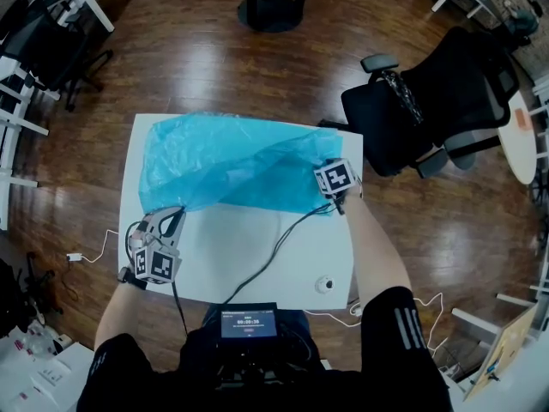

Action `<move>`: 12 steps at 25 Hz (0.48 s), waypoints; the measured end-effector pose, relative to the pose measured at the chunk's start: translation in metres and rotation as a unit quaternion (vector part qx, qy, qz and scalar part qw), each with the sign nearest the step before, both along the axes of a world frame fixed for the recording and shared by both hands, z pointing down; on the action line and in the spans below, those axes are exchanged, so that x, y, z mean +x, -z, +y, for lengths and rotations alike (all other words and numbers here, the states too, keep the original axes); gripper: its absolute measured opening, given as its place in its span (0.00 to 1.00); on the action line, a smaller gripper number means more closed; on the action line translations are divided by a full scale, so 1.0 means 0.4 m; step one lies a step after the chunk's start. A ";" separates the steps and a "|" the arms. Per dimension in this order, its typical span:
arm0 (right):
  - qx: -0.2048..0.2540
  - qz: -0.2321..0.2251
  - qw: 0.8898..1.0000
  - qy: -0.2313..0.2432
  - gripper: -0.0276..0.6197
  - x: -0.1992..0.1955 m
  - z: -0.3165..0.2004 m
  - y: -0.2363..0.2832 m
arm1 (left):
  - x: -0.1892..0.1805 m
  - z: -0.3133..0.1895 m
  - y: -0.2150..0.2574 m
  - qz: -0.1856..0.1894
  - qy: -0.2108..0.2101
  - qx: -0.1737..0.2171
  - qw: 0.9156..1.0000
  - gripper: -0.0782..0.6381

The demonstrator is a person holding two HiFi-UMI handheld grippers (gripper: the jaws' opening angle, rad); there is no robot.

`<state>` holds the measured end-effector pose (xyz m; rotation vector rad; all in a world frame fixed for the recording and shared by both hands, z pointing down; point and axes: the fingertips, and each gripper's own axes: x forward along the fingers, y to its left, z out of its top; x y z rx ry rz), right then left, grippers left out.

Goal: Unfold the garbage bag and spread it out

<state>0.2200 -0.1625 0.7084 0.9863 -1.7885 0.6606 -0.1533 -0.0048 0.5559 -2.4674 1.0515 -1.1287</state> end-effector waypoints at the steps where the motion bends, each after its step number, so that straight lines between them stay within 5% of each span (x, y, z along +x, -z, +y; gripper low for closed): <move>1: 0.000 -0.002 1.000 0.000 0.41 -0.002 0.001 0.000 | 0.000 0.016 -0.009 0.000 0.000 -0.006 1.000 0.11; 12: 0.016 -0.014 1.000 -0.014 0.41 -0.004 0.004 0.002 | -0.036 0.126 -0.114 -0.026 -0.002 -0.044 0.999 0.11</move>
